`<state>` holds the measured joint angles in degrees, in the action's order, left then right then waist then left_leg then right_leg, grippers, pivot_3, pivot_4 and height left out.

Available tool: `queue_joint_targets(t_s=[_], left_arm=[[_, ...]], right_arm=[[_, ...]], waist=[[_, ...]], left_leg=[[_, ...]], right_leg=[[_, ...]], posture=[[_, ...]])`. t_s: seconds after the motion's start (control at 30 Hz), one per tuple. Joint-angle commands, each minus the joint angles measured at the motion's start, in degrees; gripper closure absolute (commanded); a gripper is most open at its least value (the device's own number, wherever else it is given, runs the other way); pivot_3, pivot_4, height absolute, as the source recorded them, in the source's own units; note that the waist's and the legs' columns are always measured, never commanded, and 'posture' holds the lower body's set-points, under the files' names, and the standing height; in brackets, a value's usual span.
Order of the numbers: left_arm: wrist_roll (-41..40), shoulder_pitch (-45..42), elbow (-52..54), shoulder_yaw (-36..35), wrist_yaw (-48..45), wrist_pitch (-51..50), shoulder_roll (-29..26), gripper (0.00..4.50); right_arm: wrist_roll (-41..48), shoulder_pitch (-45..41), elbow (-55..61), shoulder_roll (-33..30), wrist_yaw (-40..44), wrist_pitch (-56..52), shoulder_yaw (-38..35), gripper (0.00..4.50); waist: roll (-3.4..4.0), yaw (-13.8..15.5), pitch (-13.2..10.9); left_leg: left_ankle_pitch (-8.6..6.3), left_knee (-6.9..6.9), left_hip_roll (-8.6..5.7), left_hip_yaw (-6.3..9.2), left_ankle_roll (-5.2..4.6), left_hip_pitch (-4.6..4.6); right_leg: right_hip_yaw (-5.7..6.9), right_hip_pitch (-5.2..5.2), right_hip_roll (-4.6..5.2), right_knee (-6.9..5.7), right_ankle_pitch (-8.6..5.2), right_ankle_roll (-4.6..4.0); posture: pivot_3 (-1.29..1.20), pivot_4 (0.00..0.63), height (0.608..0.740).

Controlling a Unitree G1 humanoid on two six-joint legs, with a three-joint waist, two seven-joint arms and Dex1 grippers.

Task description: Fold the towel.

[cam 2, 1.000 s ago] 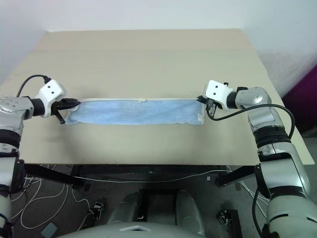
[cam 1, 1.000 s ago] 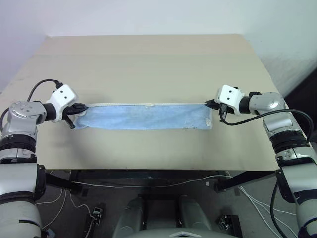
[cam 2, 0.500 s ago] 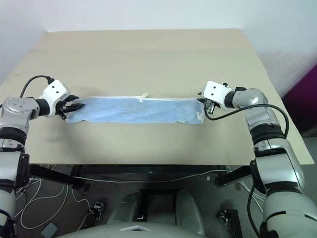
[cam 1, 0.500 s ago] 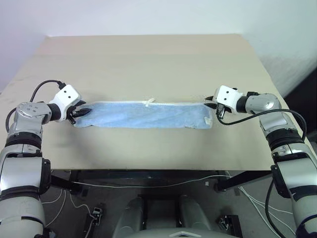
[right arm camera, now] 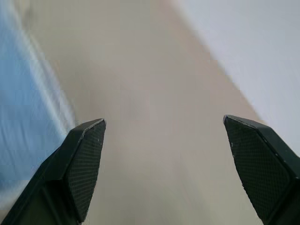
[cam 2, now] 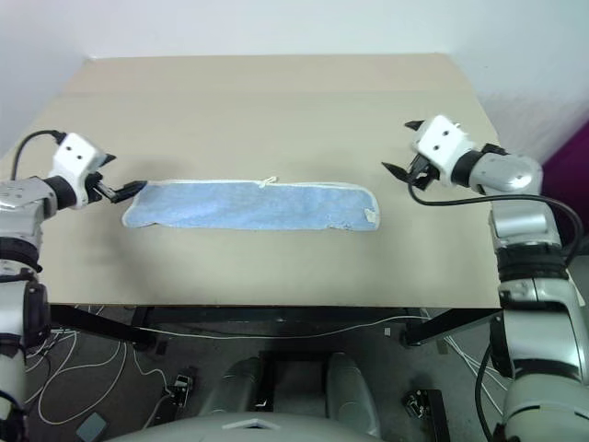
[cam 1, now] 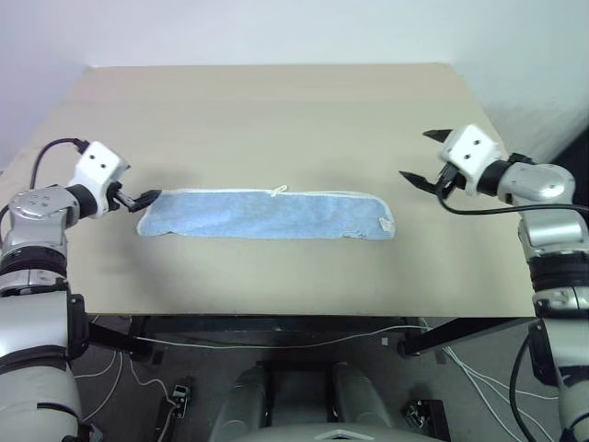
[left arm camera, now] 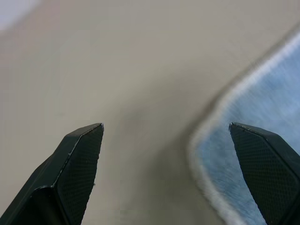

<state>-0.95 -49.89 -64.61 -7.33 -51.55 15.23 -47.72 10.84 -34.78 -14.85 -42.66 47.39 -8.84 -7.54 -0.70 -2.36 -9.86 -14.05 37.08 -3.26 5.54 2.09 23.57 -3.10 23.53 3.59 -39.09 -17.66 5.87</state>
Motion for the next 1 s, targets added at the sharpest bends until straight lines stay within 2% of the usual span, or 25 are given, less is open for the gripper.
queue_joint_targets(t_s=[0.03,0.1,0.2,0.27,0.37,0.43,0.53,0.7,0.83,1.0], left_arm=[[-6.25,3.37,9.30,-3.87,-3.57,-0.85,-0.01,0.00],[-9.76,6.81,16.19,-4.96,-6.25,-3.20,1.50,0.00],[-12.42,12.99,26.71,-3.62,-10.53,-5.87,3.06,0.00],[-13.32,16.20,31.88,-2.29,-13.20,-6.36,3.82,0.00],[-15.91,19.53,39.29,-0.20,-16.62,-10.26,6.01,0.00],[-17.57,21.41,43.77,1.14,-18.21,-13.67,7.22,0.00],[-17.51,23.52,48.44,3.70,-19.13,-15.75,8.91,0.00],[-17.28,24.06,50.74,5.25,-18.54,-17.10,11.20,0.00],[-17.00,24.43,52.39,6.28,-18.13,-17.43,12.41,0.00],[-17.54,25.24,55.14,6.57,-17.21,-18.48,13.60,0.00]], right_arm=[[18.02,9.25,20.10,3.17,-5.54,-27.44,-7.89,0.12],[28.11,12.86,27.06,7.04,-12.26,-41.57,-12.88,0.12],[43.40,14.84,30.78,15.28,-25.72,-59.73,-21.92,0.12],[51.51,15.91,31.29,21.40,-35.88,-66.55,-26.98,0.12],[61.58,18.55,32.17,26.68,-47.53,-71.54,-29.46,0.12],[69.62,20.05,31.38,28.06,-55.81,-70.96,-29.08,0.12],[81.58,22.65,30.57,29.17,-69.93,-64.87,-24.81,0.12],[91.41,21.85,27.01,28.29,-84.51,-53.58,-18.65,0.12],[91.81,18.25,22.48,27.83,-86.81,-47.90,-15.57,0.12],[85.60,15.45,15.05,27.75,-82.37,-43.36,-14.01,0.12]], waist=[[-0.02,0.06,0.02],[-0.02,0.13,0.02],[-0.01,-0.02,0.02],[-0.02,-0.07,0.03],[-0.02,0.05,0.03],[-0.01,0.21,0.03],[-0.01,0.07,0.03],[-0.01,-0.32,0.03],[-0.01,-0.28,0.03],[-0.03,-0.20,0.04]], left_leg=[[0.00,0.00,0.00,0.02,0.00,0.00],[0.00,0.00,0.01,0.08,0.00,0.00],[0.00,0.02,0.00,0.07,0.00,-0.02],[0.00,-0.03,0.01,0.08,0.00,-0.03],[0.00,-0.07,0.02,0.07,0.00,-0.04],[0.00,-0.05,0.00,0.07,0.00,-0.04],[-0.01,-0.05,-0.01,0.04,-0.01,-0.05],[0.00,-0.06,0.03,0.00,-0.01,-0.09],[0.00,-0.05,0.04,-0.04,-0.02,-0.10],[0.00,-0.03,0.04,-0.07,-0.02,-0.16]], right_leg=[[0.00,-0.01,0.00,0.00,0.00,0.00],[0.01,-0.04,0.02,0.01,0.00,0.00],[-0.03,-0.06,0.06,0.00,0.01,-0.01],[-0.03,-0.04,0.05,0.00,0.01,-0.02],[-0.04,-0.03,0.05,0.03,0.01,-0.02],[-0.05,-0.07,0.08,0.04,0.01,-0.02],[-0.05,-0.07,0.08,0.06,0.01,-0.02],[-0.06,-0.08,0.00,0.05,0.00,-0.01],[-0.07,-0.09,-0.05,0.04,0.00,-0.01],[-0.06,-0.17,-0.12,0.06,0.00,-0.01]], posture=[[0.00,0.150,0.740],[0.00,0.150,0.740],[0.00,0.150,0.740],[0.00,0.150,0.740],[0.00,0.150,0.740],[0.00,0.150,0.740],[0.00,0.150,0.740],[0.00,0.150,0.740],[0.00,0.150,0.740],[0.00,0.150,0.740]])
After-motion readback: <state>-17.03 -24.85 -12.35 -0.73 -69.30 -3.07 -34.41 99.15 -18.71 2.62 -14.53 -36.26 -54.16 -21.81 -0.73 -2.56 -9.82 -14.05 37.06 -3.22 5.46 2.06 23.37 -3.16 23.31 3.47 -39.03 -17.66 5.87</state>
